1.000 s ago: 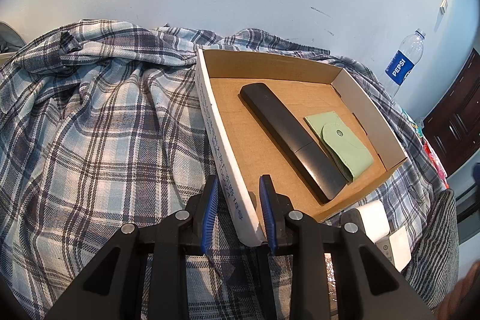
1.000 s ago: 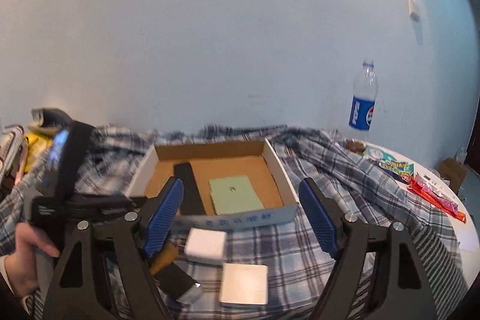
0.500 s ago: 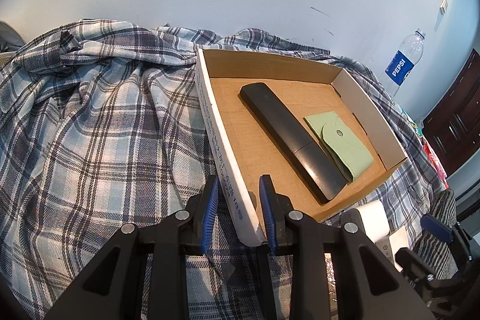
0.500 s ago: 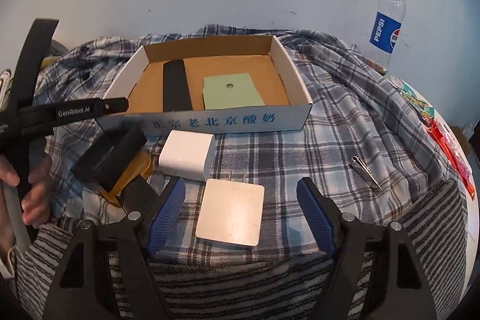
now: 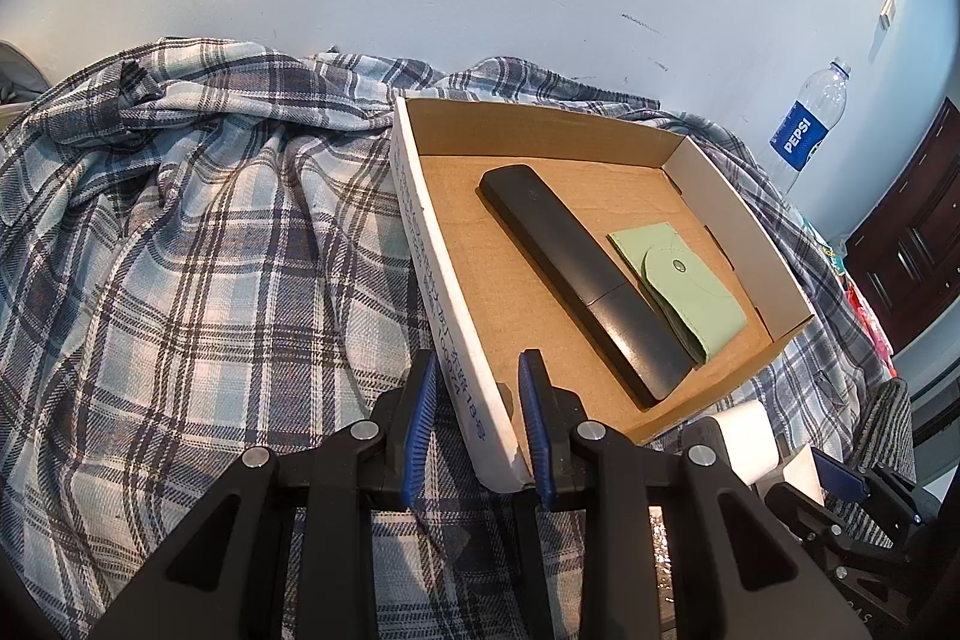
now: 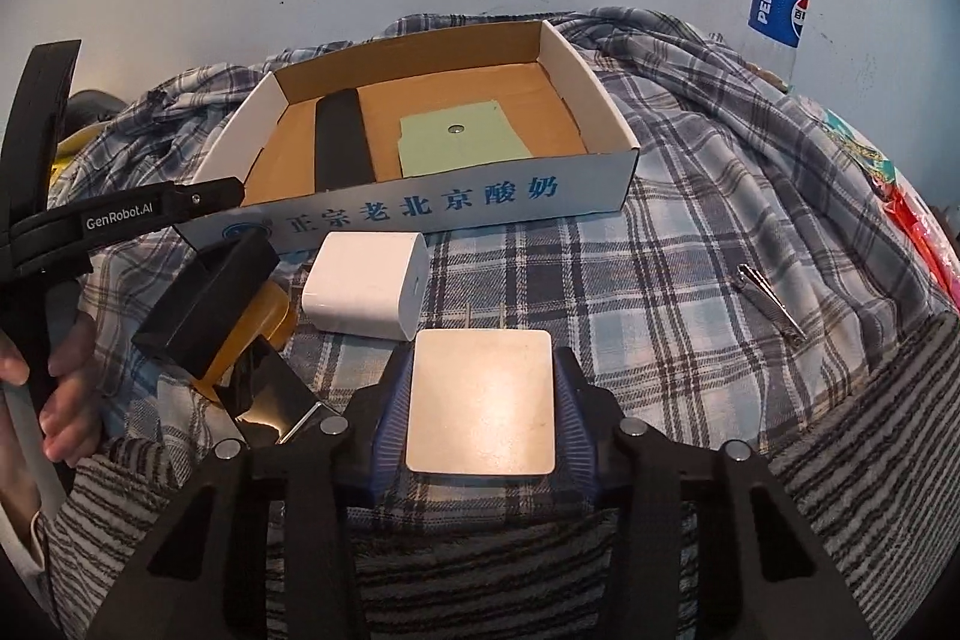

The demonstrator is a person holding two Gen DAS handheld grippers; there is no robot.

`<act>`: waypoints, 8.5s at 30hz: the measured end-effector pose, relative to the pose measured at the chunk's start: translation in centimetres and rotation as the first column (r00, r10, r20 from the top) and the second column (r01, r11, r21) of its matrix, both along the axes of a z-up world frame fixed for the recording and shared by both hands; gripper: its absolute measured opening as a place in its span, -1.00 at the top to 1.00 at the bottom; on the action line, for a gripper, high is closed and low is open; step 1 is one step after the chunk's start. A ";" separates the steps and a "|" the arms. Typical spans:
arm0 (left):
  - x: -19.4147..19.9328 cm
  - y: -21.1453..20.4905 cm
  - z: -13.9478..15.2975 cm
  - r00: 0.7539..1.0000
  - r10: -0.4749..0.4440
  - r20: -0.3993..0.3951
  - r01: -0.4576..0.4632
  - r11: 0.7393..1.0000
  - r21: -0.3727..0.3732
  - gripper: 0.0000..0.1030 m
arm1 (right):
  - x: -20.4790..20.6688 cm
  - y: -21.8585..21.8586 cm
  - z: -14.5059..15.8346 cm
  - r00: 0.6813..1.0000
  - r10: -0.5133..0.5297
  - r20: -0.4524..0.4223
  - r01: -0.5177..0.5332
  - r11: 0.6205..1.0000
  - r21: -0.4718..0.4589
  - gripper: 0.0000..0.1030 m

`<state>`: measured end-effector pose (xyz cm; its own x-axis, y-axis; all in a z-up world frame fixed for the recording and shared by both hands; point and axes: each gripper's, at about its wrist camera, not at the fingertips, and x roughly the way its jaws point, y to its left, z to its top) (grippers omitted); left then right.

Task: Organize rigid objects
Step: 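Carry the white tile into the box and release it on the pouch, then grasp the white charger block beside the box with the right gripper, then place the white charger block into the box next to the tile, then grasp the black rectangular block beside the box with the right gripper, then carry the black block over the box with the right gripper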

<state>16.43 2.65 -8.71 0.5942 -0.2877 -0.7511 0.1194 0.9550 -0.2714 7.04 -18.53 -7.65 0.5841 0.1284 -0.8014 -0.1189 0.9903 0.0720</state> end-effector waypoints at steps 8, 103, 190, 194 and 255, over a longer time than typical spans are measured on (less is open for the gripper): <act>0.0 0.0 0.0 1.000 0.000 0.000 0.000 1.000 0.000 0.45 | -1.1 -0.2 1.1 0.999 0.040 0.020 -0.040 0.999 0.002 0.14; -0.1 -0.1 0.0 1.000 -0.001 0.000 0.001 1.000 -0.001 0.45 | 4.2 3.8 6.0 0.981 0.173 0.086 -0.166 0.983 -0.081 -0.29; -0.1 -0.6 0.0 1.000 -0.005 0.001 0.005 1.000 0.002 0.45 | 11.9 3.0 5.5 0.996 0.085 0.014 -0.083 0.993 -0.080 -0.23; -0.2 -0.8 0.0 1.000 -0.006 0.001 0.006 1.000 0.002 0.45 | 10.4 2.8 7.6 0.993 0.096 0.076 -0.089 0.993 -0.083 -0.28; -0.2 -0.7 0.0 1.000 -0.006 0.001 0.006 1.000 0.000 0.45 | -0.6 1.7 5.4 0.968 0.247 0.044 -0.242 0.967 -0.084 0.43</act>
<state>16.28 1.94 -8.68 0.5929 -0.2911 -0.7508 0.1254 0.9544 -0.2711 6.41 -16.84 -2.20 0.5853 0.2116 -0.7827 -0.3596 0.9330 -0.0167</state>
